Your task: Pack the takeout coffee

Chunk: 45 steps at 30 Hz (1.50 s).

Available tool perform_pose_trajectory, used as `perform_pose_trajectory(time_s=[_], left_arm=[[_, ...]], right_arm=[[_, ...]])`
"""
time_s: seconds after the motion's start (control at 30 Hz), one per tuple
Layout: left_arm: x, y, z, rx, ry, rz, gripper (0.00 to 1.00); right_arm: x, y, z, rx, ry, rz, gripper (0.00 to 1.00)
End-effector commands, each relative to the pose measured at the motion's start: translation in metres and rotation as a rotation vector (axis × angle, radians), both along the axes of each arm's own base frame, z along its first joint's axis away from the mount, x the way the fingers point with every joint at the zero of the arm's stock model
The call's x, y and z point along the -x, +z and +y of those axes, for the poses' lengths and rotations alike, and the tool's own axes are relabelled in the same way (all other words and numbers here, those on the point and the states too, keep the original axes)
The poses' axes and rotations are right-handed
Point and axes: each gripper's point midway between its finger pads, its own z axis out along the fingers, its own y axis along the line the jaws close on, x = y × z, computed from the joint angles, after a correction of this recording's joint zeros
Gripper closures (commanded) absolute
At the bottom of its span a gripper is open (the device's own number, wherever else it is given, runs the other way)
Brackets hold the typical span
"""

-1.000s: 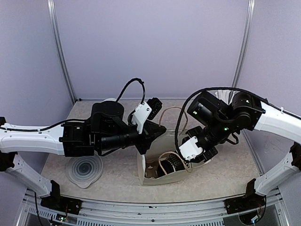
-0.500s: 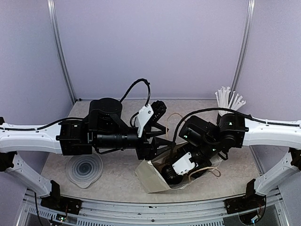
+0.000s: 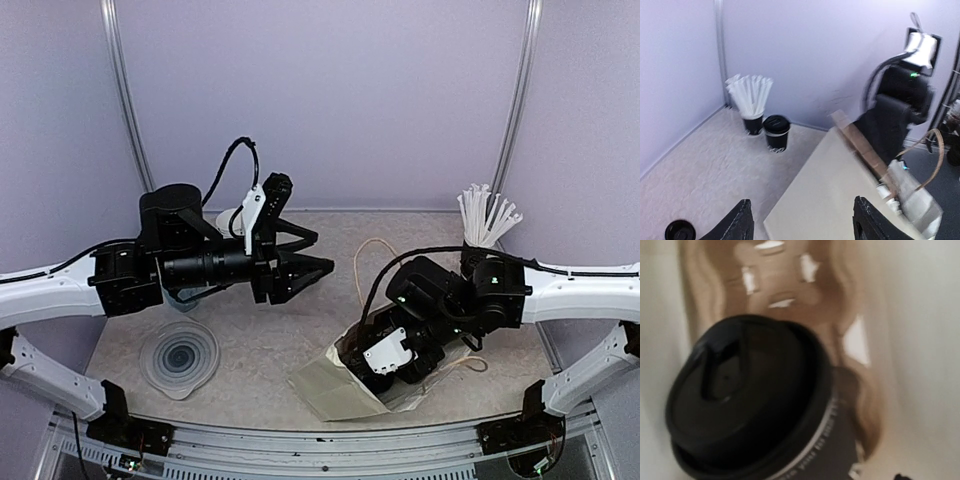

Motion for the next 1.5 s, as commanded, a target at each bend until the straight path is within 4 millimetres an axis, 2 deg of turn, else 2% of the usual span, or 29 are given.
perform_pose_trajectory(time_s=[0.0, 0.13, 0.33, 0.43, 0.5, 0.7, 0.87, 0.97, 1.1, 1.23, 1.3, 1.4, 1.47], left_arm=[[-0.046, -0.049, 0.026, 0.012, 0.123, 0.159, 0.34], [-0.076, -0.092, 0.042, -0.028, 0.208, 0.268, 0.36], [-0.082, -0.153, 0.026, -0.157, 0.183, 0.376, 0.37], [-0.081, -0.169, 0.015, -0.181, 0.149, 0.415, 0.37], [-0.08, -0.17, 0.009, -0.179, 0.136, 0.418, 0.37], [-0.081, -0.164, 0.002, -0.177, 0.121, 0.41, 0.37], [-0.086, -0.151, 0.007, -0.172, 0.154, 0.379, 0.37], [-0.092, -0.136, 0.015, -0.166, 0.198, 0.349, 0.37], [-0.103, -0.113, 0.035, -0.169, 0.298, 0.319, 0.37], [-0.106, -0.077, 0.053, -0.125, 0.354, 0.267, 0.36], [-0.095, -0.051, 0.056, -0.078, 0.307, 0.238, 0.35], [-0.072, -0.026, 0.049, -0.044, 0.179, 0.238, 0.35], [-0.063, -0.024, 0.042, -0.063, 0.121, 0.262, 0.35]], right_arm=[[0.013, -0.007, -0.007, -0.034, 0.058, -0.021, 0.2], [0.014, -0.016, -0.008, -0.037, 0.075, -0.03, 0.19], [0.007, -0.029, -0.005, -0.031, 0.066, -0.06, 0.09], [0.005, -0.039, -0.003, -0.008, 0.059, -0.053, 0.07], [0.005, -0.046, -0.004, 0.008, 0.051, -0.04, 0.06], [-0.003, -0.069, -0.008, 0.078, -0.011, 0.017, 0.03], [-0.011, -0.09, -0.012, 0.159, -0.093, 0.119, 0.03], [-0.013, -0.094, -0.01, 0.173, -0.123, 0.16, 0.12], [-0.015, -0.08, -0.003, 0.145, -0.118, 0.177, 0.29], [-0.016, -0.065, 0.003, 0.129, -0.108, 0.2, 0.41], [-0.015, -0.053, 0.009, 0.108, -0.096, 0.226, 0.45], [-0.014, -0.034, 0.016, 0.076, -0.081, 0.26, 0.54], [-0.012, -0.019, 0.02, 0.051, -0.065, 0.288, 0.59]])
